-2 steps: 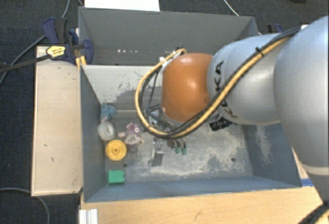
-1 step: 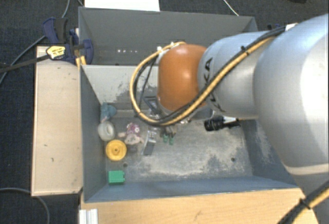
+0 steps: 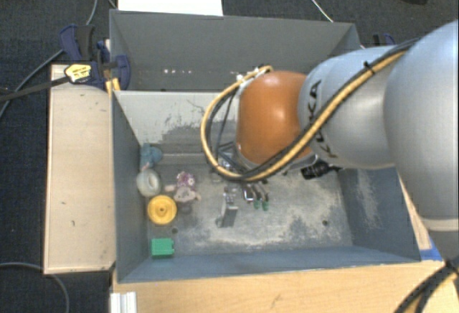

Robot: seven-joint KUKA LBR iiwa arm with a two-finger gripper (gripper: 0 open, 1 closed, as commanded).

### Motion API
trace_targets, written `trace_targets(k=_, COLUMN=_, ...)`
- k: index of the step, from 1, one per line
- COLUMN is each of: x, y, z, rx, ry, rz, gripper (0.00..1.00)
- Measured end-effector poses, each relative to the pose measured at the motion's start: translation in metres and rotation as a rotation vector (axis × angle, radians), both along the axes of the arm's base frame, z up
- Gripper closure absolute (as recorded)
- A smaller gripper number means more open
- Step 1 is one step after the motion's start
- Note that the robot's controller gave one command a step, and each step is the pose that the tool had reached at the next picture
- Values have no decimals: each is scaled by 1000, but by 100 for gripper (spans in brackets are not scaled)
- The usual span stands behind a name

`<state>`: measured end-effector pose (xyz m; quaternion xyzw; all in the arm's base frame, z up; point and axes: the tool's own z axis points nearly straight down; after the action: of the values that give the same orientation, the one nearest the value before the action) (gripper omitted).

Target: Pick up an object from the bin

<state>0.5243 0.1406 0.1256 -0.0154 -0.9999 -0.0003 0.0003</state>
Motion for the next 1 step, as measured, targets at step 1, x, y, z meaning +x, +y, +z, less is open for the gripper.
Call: trace_targets(k=1, x=2, y=0, z=4, rx=0, ry=-4, rz=309, gripper=0)
